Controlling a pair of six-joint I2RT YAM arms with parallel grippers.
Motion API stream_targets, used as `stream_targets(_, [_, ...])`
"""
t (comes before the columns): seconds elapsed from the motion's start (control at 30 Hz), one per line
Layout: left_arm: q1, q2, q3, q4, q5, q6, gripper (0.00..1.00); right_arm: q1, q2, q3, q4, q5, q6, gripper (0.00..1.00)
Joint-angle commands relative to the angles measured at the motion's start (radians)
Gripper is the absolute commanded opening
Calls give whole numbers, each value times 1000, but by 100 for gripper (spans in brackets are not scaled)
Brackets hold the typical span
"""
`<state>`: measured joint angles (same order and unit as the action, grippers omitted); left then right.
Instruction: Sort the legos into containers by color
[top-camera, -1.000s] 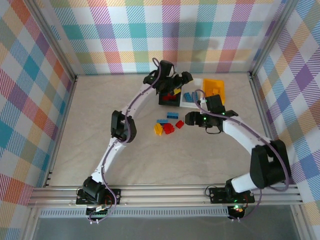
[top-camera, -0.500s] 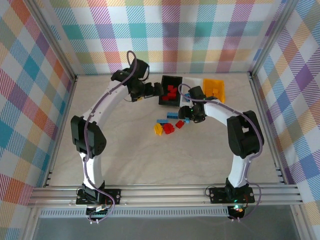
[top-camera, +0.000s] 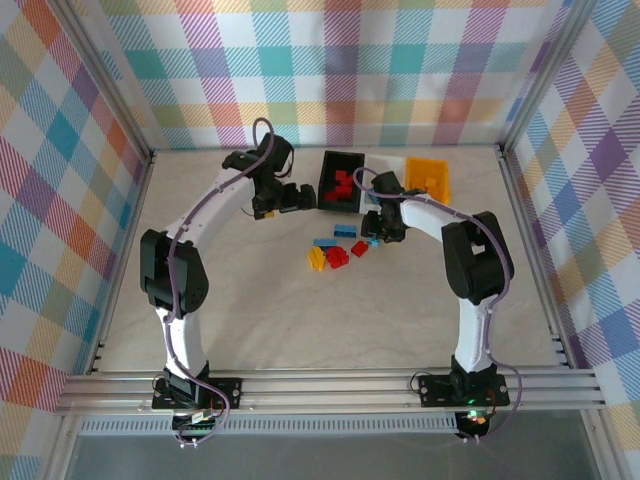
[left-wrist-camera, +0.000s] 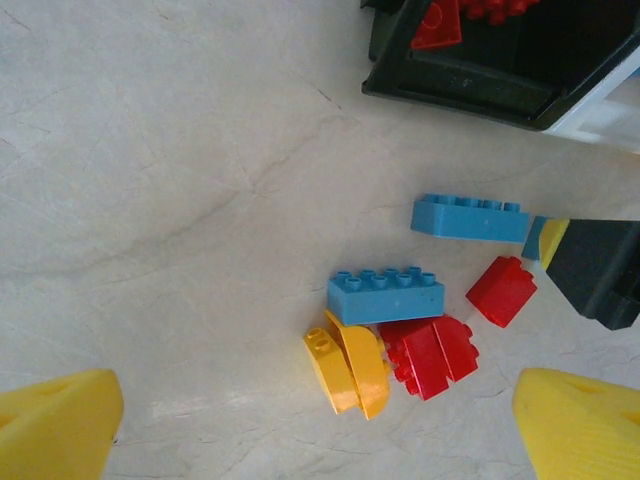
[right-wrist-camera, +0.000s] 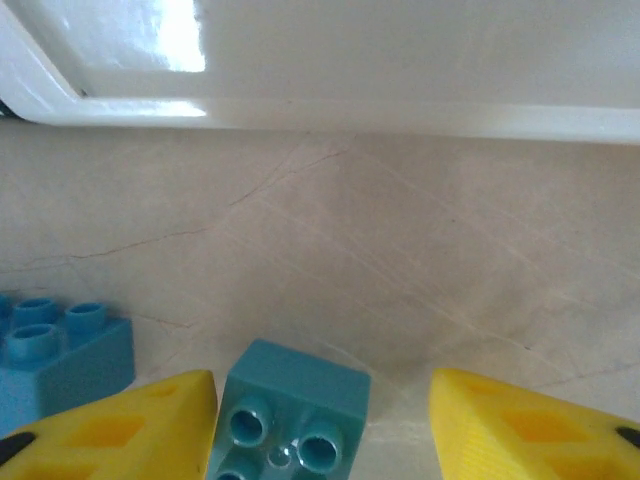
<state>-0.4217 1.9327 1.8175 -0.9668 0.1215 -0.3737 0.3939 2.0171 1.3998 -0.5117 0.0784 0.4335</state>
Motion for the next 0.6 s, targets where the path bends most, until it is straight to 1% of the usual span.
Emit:
stream_targets(0.0, [9,-35,-30,-11,12,24,100,14,12,22,-41,17,5,51])
stream_targets(0.13, [9,-31,-60,-6,19,29,100,21,-10,-18,-36,17,7,41])
stream_targets(0.27, [8,-20,-73,0,29,30,100,20,-41,-45,-33,28,-10,36])
stream_targets(0.43, [8,-21,-94,3,34,36,100,19,-121,-33,-57,41,-43,35])
stream_targets(0.57, [2,-38,-153,8,42,55,100,10,-164,36,-80,57,-77,37])
